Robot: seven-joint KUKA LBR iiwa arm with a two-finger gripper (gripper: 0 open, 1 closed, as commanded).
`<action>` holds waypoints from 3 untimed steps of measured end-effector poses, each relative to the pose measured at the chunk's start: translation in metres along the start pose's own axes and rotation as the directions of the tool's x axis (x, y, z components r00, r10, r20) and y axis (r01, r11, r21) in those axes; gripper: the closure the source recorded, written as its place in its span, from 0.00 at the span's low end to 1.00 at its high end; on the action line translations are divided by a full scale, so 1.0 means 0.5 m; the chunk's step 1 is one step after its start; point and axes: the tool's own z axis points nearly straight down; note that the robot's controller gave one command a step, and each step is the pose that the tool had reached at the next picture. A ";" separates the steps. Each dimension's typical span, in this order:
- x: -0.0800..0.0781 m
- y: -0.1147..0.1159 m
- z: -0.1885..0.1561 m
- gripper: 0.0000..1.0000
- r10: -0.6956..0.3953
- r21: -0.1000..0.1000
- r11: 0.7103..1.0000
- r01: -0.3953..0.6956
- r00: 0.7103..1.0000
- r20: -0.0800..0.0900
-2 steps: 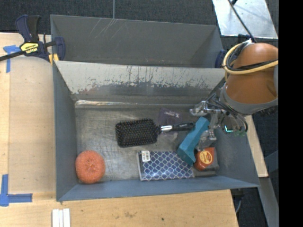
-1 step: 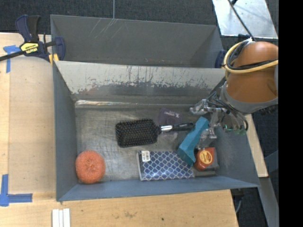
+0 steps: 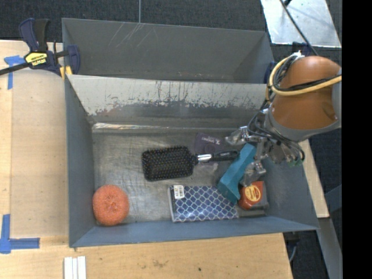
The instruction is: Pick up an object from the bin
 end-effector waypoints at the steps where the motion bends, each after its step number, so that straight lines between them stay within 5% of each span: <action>1: -0.003 -0.022 0.088 0.00 -0.153 0.000 0.988 0.153 0.988 0.004; 2: -0.013 -0.025 0.121 0.00 0.084 0.000 0.996 -0.084 0.996 0.003; 3: -0.058 -0.011 0.128 1.00 -0.419 0.012 0.908 0.419 0.908 0.014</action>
Offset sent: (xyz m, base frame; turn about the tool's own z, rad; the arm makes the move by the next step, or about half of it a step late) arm 0.0078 -0.0079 -0.0786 0.1400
